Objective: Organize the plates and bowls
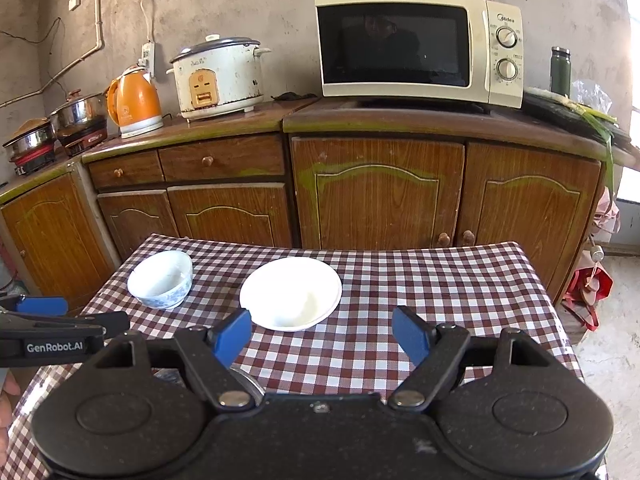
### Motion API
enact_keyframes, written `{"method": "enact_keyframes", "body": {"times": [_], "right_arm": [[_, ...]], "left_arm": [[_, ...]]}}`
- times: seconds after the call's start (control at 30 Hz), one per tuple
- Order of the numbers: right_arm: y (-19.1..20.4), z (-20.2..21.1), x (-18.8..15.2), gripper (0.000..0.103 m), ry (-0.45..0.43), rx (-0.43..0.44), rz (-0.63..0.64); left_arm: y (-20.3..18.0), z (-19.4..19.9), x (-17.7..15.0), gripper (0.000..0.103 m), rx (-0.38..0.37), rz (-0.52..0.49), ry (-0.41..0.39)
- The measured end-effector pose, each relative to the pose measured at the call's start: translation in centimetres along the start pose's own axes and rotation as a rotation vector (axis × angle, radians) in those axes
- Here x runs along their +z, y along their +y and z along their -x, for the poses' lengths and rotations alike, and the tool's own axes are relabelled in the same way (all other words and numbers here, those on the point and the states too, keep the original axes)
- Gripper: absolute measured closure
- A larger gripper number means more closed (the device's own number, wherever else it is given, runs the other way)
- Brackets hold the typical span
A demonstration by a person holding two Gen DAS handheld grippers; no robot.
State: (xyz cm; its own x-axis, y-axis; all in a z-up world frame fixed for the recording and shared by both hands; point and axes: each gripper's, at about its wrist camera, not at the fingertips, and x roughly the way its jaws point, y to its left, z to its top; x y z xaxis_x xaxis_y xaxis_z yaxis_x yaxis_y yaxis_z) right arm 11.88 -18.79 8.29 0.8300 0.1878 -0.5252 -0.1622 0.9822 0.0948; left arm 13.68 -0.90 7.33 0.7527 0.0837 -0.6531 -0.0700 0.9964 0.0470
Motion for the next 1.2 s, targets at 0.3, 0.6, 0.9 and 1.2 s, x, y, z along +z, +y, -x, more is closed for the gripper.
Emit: {"method": "enact_keyframes", "body": {"times": [0.3,0.6,0.9,1.2], "right_arm": [[-0.1,-2.4,0.1,0.012,0.019,-0.002,-0.003],[0.0,-4.5,0.0,0.012,0.039,-0.007,0.001],[0.3,-6.5,0.1,0.012,0.046,-0.011,0.018],[0.2,-8.7,0.4,0.012,0.057,-0.020,0.016]], "left_arm": [[0.1,-1.9,0.3,0.017,0.013,0.008,0.018],[0.2,-3.7,0.5,0.017,0.019,0.010,0.035],[0.2,-5.6,1.0,0.016,0.030,0.015,0.048],[0.4,-7.8,1.4,0.016,0.058,-0.009,0.055]]}}
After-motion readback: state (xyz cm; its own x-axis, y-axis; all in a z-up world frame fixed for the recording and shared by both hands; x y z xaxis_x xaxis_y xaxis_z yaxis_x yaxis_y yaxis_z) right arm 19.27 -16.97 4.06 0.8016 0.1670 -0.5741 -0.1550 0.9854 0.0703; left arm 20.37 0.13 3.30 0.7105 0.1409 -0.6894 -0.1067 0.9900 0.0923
